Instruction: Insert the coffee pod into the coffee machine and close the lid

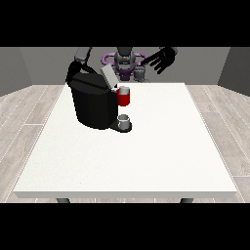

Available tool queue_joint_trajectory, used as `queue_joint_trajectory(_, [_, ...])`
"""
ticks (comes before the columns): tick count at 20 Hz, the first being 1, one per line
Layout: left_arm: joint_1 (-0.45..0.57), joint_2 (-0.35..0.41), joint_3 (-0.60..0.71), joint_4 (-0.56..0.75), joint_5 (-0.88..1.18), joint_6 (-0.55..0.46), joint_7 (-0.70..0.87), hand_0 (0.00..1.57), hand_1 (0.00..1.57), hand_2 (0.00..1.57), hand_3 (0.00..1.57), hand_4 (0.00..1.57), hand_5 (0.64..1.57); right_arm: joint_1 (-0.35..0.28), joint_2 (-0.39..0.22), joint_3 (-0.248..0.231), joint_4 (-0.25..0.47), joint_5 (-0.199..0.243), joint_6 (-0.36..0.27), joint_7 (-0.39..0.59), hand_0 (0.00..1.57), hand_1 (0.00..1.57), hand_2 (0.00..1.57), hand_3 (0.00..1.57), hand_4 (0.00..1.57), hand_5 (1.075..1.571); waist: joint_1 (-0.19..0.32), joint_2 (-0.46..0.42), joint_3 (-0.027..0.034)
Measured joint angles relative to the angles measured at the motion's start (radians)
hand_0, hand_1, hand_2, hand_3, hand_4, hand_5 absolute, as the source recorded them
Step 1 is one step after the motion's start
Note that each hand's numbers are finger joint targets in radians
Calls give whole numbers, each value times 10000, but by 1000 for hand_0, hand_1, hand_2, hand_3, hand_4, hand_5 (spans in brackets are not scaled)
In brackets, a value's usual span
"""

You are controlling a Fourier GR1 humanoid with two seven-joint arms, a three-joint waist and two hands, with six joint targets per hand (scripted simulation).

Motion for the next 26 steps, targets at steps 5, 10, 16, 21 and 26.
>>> queue_joint_trajectory(5, [1631, -1032, 658, 183, 1052, -161, -331, 0, 0, 0, 0, 393, 1571, 281, -12, -24, -372, -388, 449, -162, 0, 0, 0, 0, 0, 1571, 766, -1246, 13])
queue_joint_trajectory(10, [2763, -1249, 751, 80, 1417, -406, -274, 0, 0, 0, 0, 386, 1571, 228, -129, 287, -994, -635, 1177, 54, 0, 0, 0, 0, 196, 1571, 1213, -2041, 17])
queue_joint_trajectory(16, [3449, -1609, 499, -565, 2017, -583, 132, 0, 0, 0, 0, 368, 1571, -438, -778, 267, -1266, -600, 1709, 380, 0, 0, 0, 0, 0, 1571, 1796, -2239, 23])
queue_joint_trajectory(21, [3879, -1681, 95, -1674, 2639, -895, 685, 0, 0, 0, 0, 360, 1571, -1122, -1034, -171, -1053, -866, 1767, 849, 0, 0, 0, 0, 108, 1571, 2190, -1910, 22])
queue_joint_trajectory(26, [4286, -1710, -358, -2645, 3174, -979, 845, 0, 0, 0, 0, 383, 1571, -1950, -1251, -749, -466, -1392, 1893, 1183, 0, 0, 0, 0, 186, 1571, 2606, -1372, 29])
